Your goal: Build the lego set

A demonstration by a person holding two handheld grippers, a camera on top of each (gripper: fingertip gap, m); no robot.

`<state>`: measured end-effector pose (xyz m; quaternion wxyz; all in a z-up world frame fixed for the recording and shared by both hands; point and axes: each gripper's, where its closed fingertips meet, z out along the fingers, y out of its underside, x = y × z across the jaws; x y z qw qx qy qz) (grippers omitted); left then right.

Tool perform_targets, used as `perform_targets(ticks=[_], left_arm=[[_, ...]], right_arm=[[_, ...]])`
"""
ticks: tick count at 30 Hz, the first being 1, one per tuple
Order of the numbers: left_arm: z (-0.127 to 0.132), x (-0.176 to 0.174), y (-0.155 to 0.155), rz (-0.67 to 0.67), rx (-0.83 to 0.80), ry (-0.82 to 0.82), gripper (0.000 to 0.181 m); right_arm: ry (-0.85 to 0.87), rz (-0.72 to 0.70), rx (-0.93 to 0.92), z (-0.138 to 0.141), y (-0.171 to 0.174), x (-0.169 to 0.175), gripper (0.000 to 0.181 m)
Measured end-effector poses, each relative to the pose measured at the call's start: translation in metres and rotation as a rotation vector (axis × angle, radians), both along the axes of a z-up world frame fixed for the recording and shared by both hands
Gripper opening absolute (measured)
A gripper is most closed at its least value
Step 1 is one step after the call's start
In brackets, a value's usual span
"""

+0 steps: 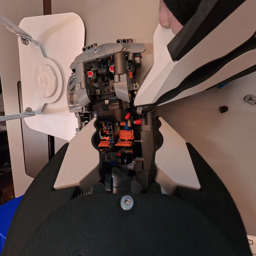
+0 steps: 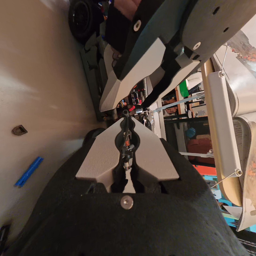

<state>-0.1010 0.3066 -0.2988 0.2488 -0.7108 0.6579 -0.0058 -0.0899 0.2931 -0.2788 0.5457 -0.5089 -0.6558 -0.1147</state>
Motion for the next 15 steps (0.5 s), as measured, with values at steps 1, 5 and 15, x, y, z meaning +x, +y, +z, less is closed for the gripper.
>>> perform_targets(ticks=[1, 5, 15], left_arm=[[0.0001, 0.0000, 0.0001, 0.000, 0.000, -0.001, 0.077], [0.0000, 0.0000, 0.0003, 0.001, 0.003, 0.001, 0.078], [-0.0003, -0.0001, 0.0006, -0.002, 0.007, 0.004, 0.077]], right_arm=[[-0.001, -0.002, 0.003, -0.0002, 0.0005, 0.0001, 0.000], [-0.015, -0.002, 0.008, -0.0020, 0.0011, -0.0001, 0.002], [-0.021, -0.005, -0.079, -0.0046, 0.0002, 0.0002, 0.010]])
